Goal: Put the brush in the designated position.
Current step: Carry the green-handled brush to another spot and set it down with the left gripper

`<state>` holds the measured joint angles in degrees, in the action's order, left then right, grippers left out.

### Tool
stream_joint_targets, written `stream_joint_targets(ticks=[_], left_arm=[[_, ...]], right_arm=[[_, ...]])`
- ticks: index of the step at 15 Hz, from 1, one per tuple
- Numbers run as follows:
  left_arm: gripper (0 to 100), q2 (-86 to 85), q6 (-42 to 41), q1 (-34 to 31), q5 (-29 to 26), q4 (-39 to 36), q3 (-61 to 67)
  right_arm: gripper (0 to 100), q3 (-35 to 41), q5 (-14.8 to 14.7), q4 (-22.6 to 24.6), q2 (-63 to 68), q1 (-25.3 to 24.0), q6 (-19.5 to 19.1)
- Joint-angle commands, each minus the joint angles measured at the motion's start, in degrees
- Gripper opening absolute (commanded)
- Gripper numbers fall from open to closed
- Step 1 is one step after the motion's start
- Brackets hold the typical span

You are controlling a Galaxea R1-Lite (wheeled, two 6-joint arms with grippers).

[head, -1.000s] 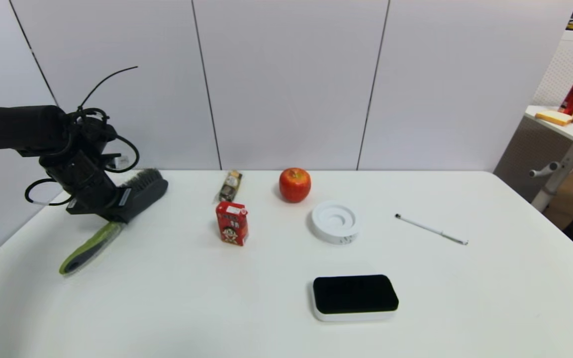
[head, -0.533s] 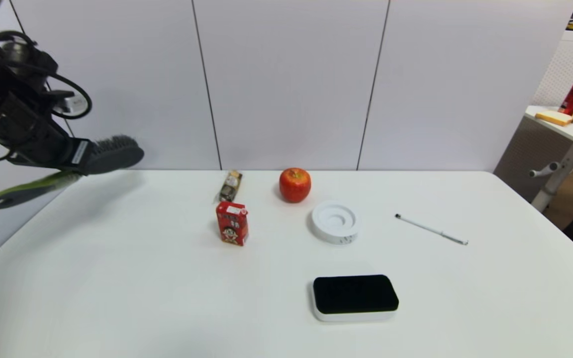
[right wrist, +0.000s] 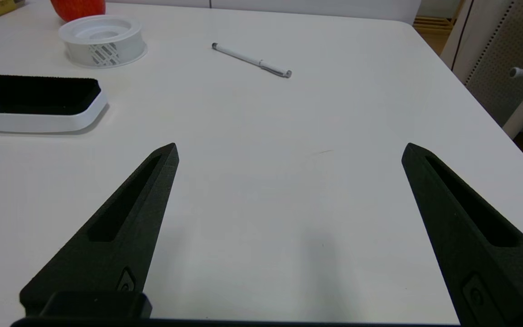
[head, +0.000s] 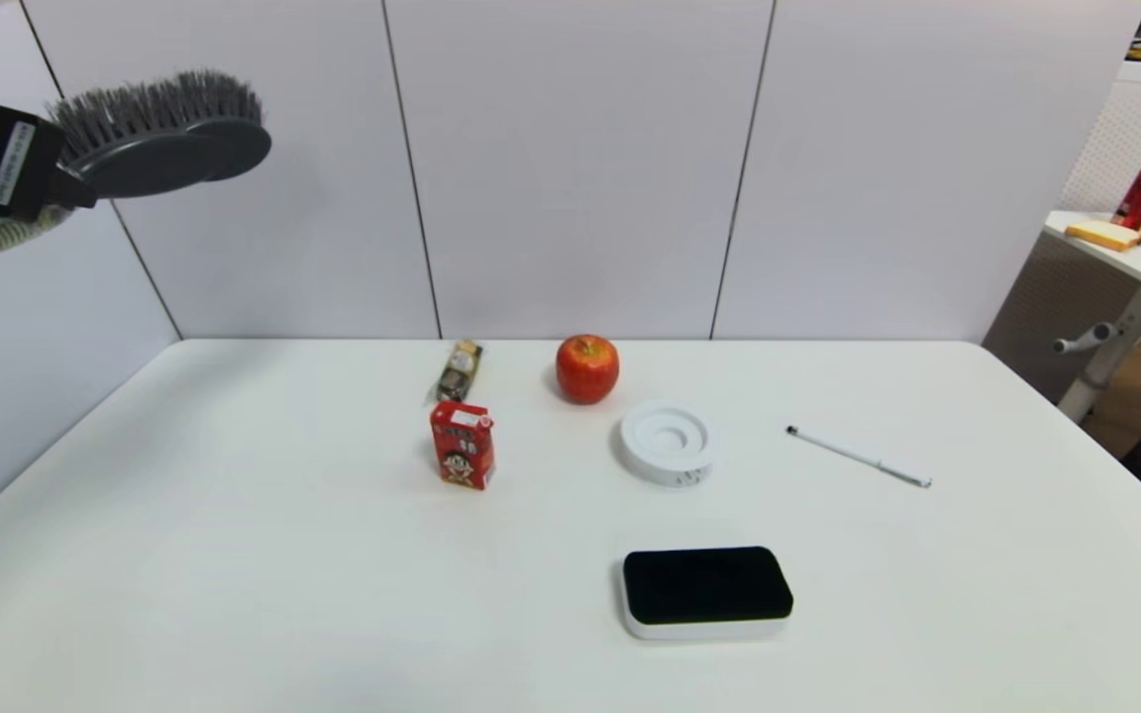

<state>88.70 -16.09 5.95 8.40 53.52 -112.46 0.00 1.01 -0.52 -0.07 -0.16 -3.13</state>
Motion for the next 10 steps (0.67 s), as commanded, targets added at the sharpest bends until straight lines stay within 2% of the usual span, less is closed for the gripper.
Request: stream_joint_targets(ticks=[1,4,7,10], left_arm=[[0,-6.78,0.62,10.05,1.8,1.68,3.91],[0,-7.31,7.48,17.69,5.93,1.68,8.4],[0,-9.42,22.51,28.15,12.52,1.41,18.42],[0,-9.69,38.15,36.24,14.01,1.41,26.41]], right_arm=[[100,0.09,0.04,0.0,0.07,-0.02,-0.03],[100,0.09,0.04,0.0,0.07,-0.02,-0.03],[100,0.09,0.04,0.0,0.07,-0.02,-0.03],[100,0.09,0.04,0.0,0.07,-0.02,-0.03]])
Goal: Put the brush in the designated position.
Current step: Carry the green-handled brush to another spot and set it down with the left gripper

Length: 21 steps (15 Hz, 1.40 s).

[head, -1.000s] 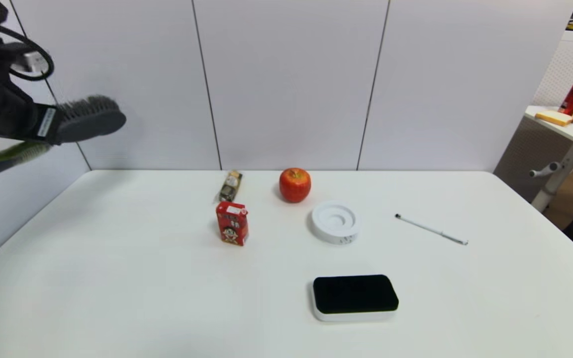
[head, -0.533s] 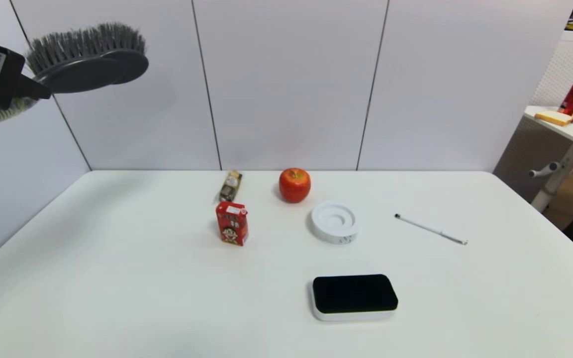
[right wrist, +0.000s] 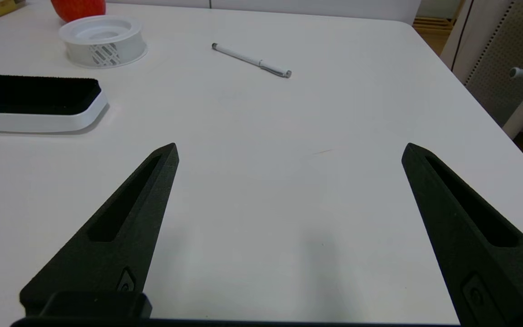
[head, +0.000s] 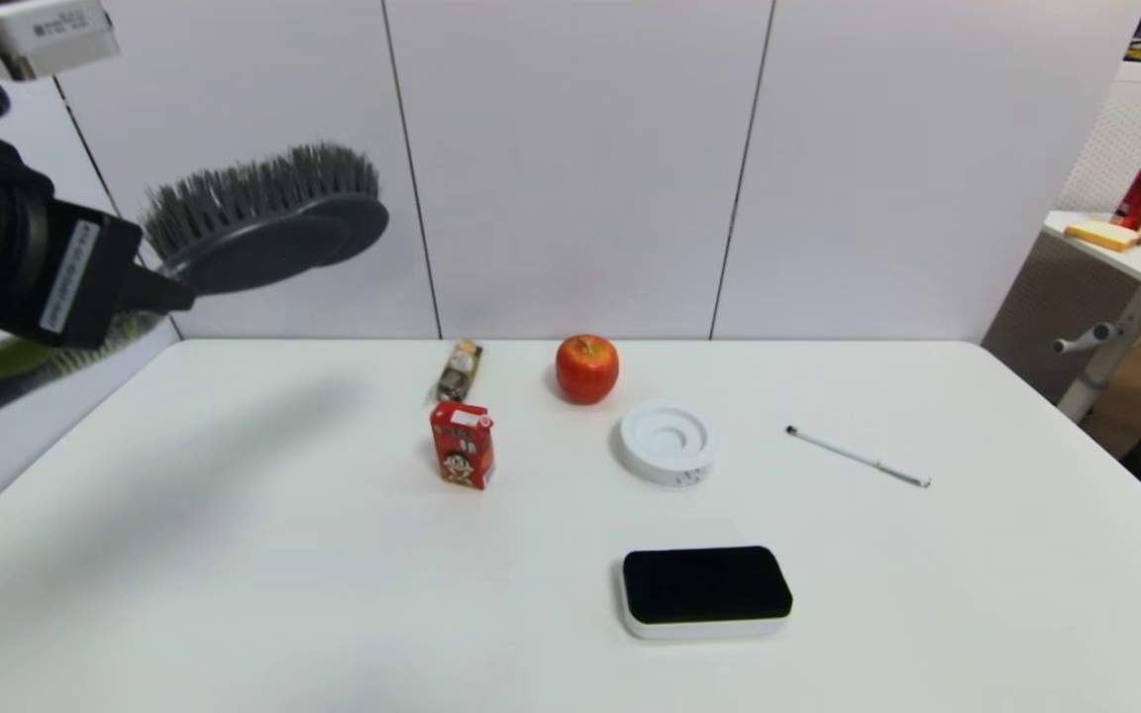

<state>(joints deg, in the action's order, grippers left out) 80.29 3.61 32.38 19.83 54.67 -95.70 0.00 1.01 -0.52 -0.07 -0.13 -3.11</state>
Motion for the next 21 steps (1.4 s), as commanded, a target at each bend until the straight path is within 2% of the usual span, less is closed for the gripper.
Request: stream_joint_targets(ticks=[1,5,7,9,13,18,21], left_arm=[[0,-1.27,22.76,12.53,2.67,0.26,12.38],[0,-0.31,42.53,25.81,3.63,0.08,21.96],[0,0.84,47.28,30.2,3.63,-0.89,23.8],[0,1.89,47.63,32.49,3.54,-7.04,27.49],[0,6.2,47.02,33.1,3.28,-20.84,34.61],[0,13.23,46.75,32.84,3.37,-23.91,35.75],[0,16.57,39.72,29.58,4.42,-28.57,35.75]], right_arm=[[100,0.09,0.04,0.0,0.07,-0.13,-0.06],[100,0.09,0.04,0.0,0.07,-0.04,-0.06],[100,0.09,0.04,0.0,0.07,-0.04,-0.06],[100,0.09,0.04,0.0,0.07,-0.04,-0.06],[100,0.09,0.04,0.0,0.07,-0.04,-0.06],[100,0.09,0.04,0.0,0.07,-0.04,-0.06],[100,0.09,0.04,0.0,0.07,-0.04,-0.06]])
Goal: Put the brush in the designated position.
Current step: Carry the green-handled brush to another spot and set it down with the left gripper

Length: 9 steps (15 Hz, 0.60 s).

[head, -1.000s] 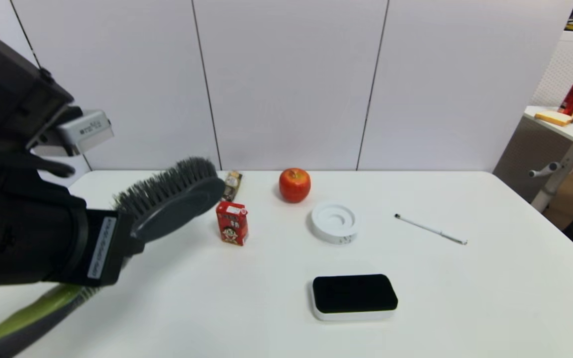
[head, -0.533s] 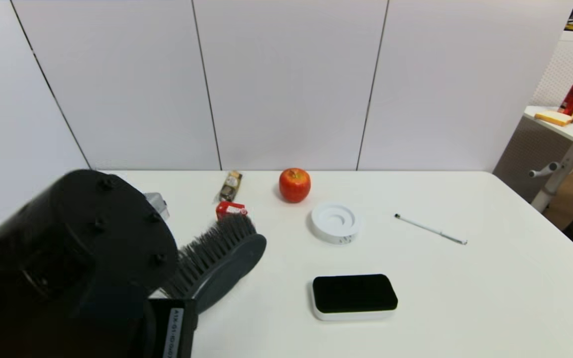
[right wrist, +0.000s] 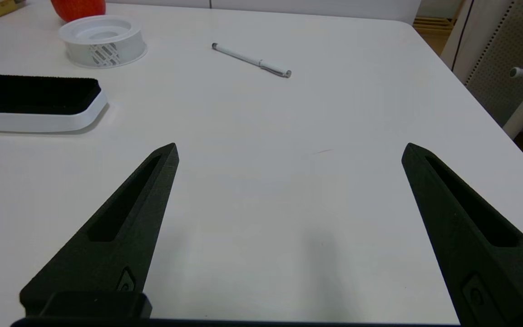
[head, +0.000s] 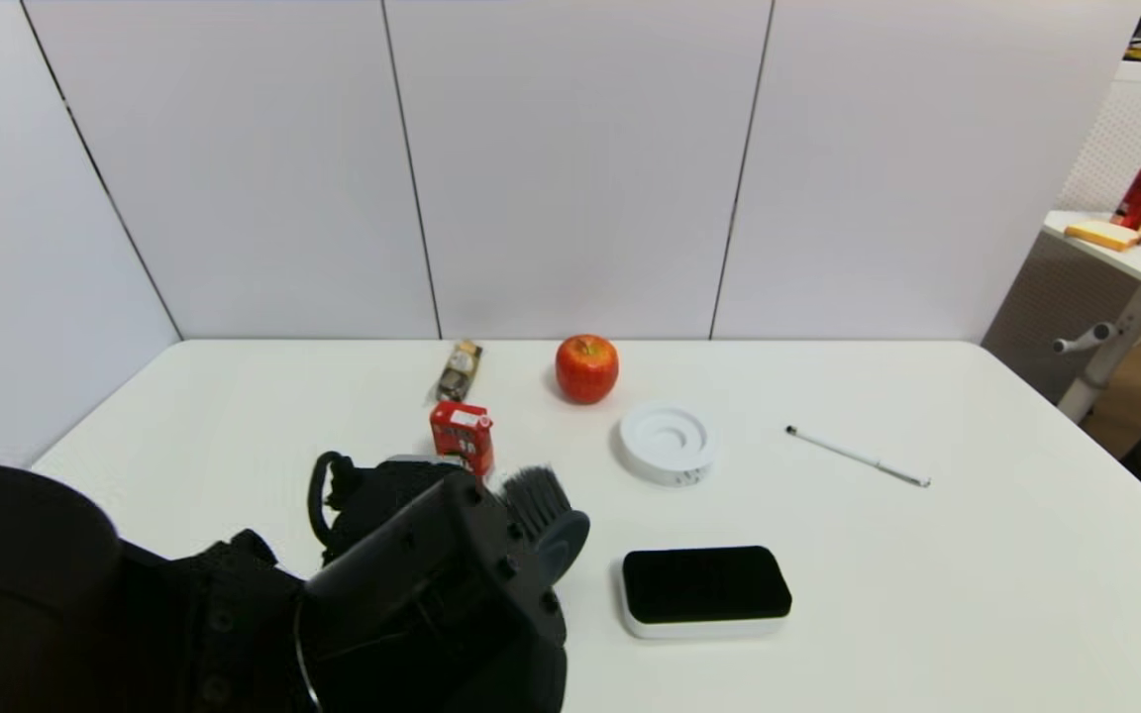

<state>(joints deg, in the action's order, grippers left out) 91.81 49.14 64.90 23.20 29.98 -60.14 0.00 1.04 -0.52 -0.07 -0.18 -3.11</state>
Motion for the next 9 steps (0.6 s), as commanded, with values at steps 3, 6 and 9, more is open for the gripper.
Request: stream_joint_targets(ticks=[3,6,9], left_arm=[[0,7.16,-11.7,-5.49,2.29,-9.23,0.11],[0,8.48,-12.49,-5.75,2.29,-11.43,0.19],[0,9.71,-12.49,-5.84,2.29,-12.84,0.19]], right_arm=[[100,0.09,0.02,0.0,0.07,0.01,-0.06],[100,0.09,0.02,0.0,0.07,0.01,-0.06],[100,0.09,0.02,0.0,0.07,0.01,-0.06]])
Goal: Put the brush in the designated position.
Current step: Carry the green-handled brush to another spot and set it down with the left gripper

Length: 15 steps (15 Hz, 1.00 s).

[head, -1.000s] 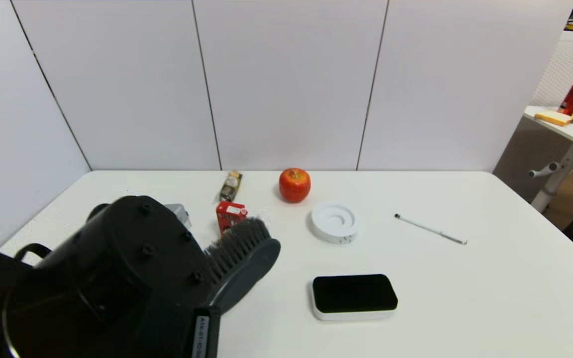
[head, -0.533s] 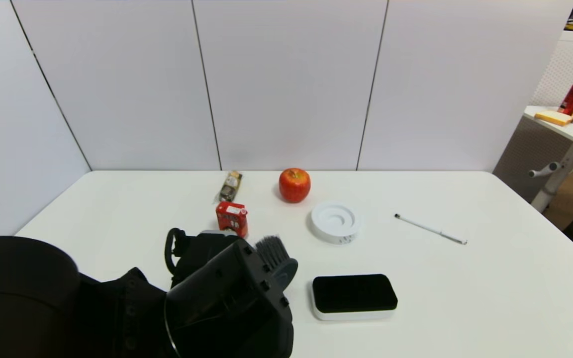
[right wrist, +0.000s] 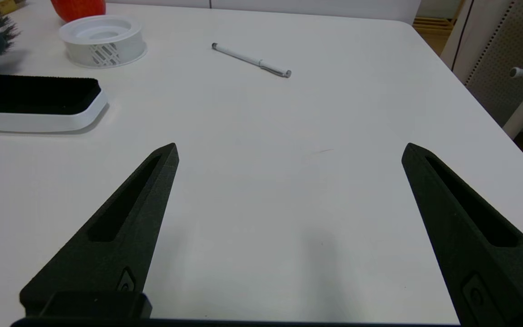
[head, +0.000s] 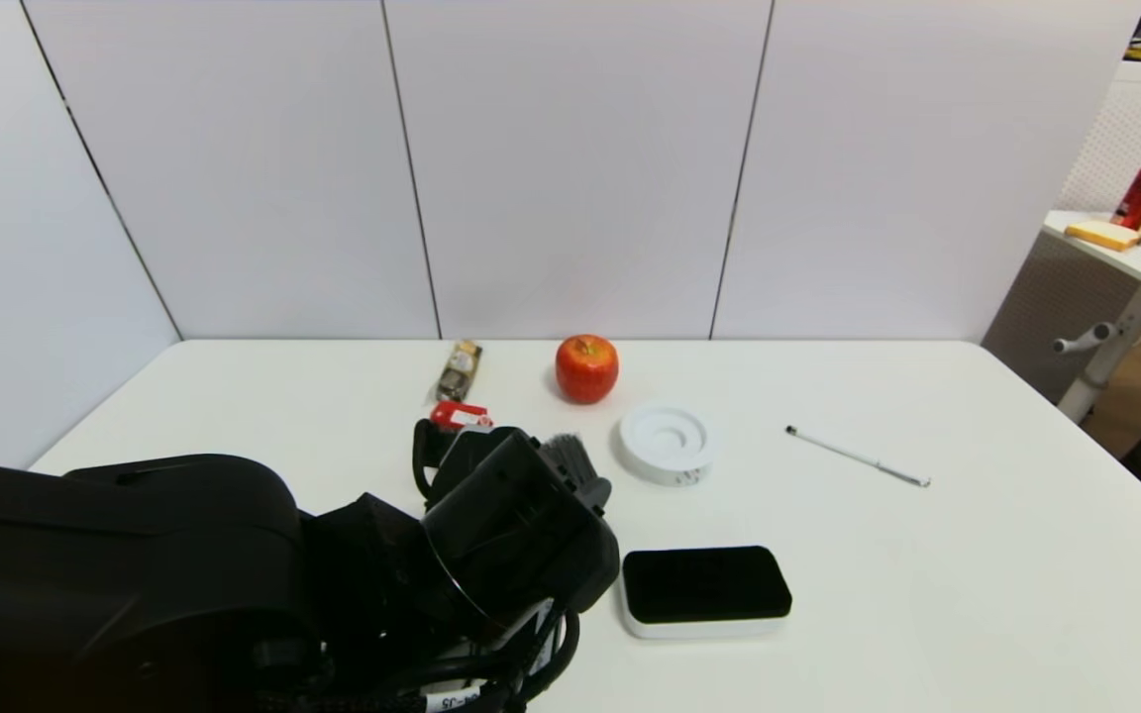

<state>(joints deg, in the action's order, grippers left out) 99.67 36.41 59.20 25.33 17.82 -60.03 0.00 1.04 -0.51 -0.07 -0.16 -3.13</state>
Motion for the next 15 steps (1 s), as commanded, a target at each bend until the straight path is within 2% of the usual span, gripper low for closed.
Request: stream_joint_targets(ticks=[1,5,9,15], left_arm=[[0,1.93,0.24,-0.14,0.16,-0.68,0.09],[0,2.46,-0.03,-0.4,0.24,-2.35,-0.09],[0,3.34,-4.16,-2.86,0.16,-5.69,0.0],[0,4.22,-4.77,-4.09,-0.11,-5.87,0.09]], right_arm=[[100,0.09,0.02,-0.02,0.07,-0.02,-0.03],[100,0.09,0.02,-0.02,0.07,-0.02,-0.03],[100,0.09,0.02,-0.02,0.07,-0.02,-0.03],[100,0.09,0.02,-0.02,0.07,-0.11,-0.03]])
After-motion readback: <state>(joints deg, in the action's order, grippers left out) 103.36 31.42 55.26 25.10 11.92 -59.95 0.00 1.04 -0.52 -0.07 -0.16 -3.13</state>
